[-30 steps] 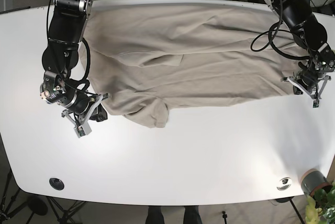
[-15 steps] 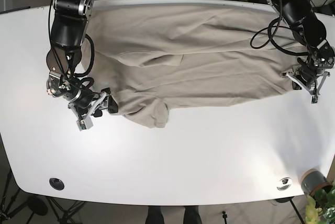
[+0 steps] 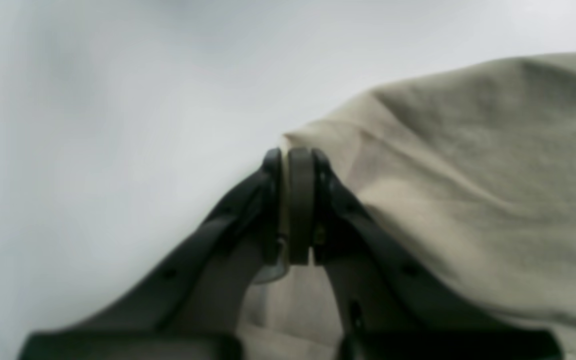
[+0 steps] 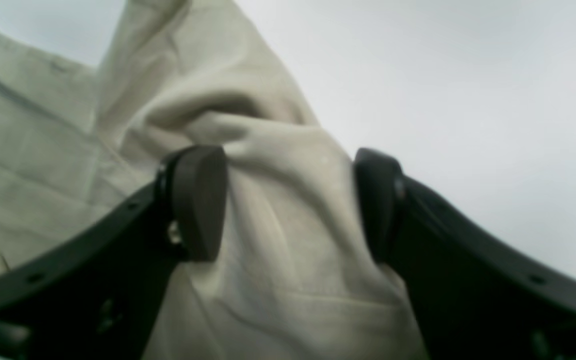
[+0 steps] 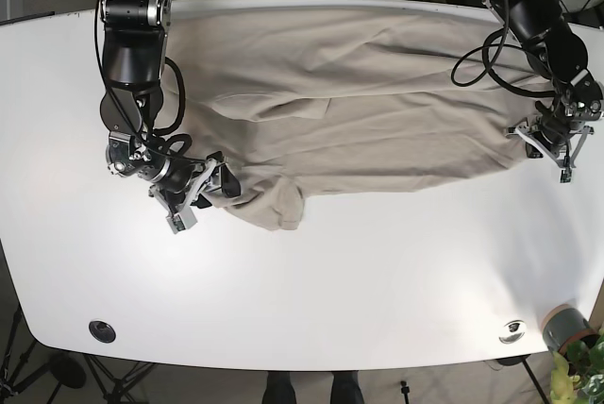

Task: Fold the T-shirt properly
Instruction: 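Lift the hem with both grippers and fold it over toward the collar edge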

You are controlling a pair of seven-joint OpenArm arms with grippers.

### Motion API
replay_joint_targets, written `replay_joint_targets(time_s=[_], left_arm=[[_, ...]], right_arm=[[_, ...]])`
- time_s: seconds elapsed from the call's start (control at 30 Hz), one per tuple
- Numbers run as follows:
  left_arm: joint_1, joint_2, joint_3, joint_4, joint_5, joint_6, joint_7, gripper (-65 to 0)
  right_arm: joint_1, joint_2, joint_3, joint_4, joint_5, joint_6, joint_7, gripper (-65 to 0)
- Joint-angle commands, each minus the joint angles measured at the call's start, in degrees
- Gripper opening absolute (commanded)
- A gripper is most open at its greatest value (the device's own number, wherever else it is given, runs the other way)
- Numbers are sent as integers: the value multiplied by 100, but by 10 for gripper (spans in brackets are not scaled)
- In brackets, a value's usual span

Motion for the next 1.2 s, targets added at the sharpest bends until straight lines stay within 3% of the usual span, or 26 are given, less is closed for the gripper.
replay_joint_targets(time_s=[0.0,0.13,0.23,0.3,0.47,0.77,1.03,1.17], left_arm=[[-91,-118,-20,122,-58,-12,-123,-650],[-91,-118,-20,131,-58,-12,-123,-650],[-91,-118,-20,122,-58,-12,-123,-650],[-91,-118,-20,122,-58,-12,-123,-650],[-91,-118,-20,122,-67,-12,-123,-650],[-109,-118,-99,157,-76,-21,-123,-650],[-144,41,-592,728,-76,-56,256,-650],[-144,41,-609,895,-76,-346,343,-650]], right_arm=[[98,1,67,98,51,41,30,-271],[98,1,85,98,68,41,30,-303],[98,1,85,98,51,41,39,-396],[106,1,85,98,24,41,39,-495],[168,10,85,98,24,41,39,-647],[115,10,85,529,24,54,-5,-650],[-122,10,85,1601,15,54,-533,-650],[-272,19,85,2234,15,41,-797,-650]])
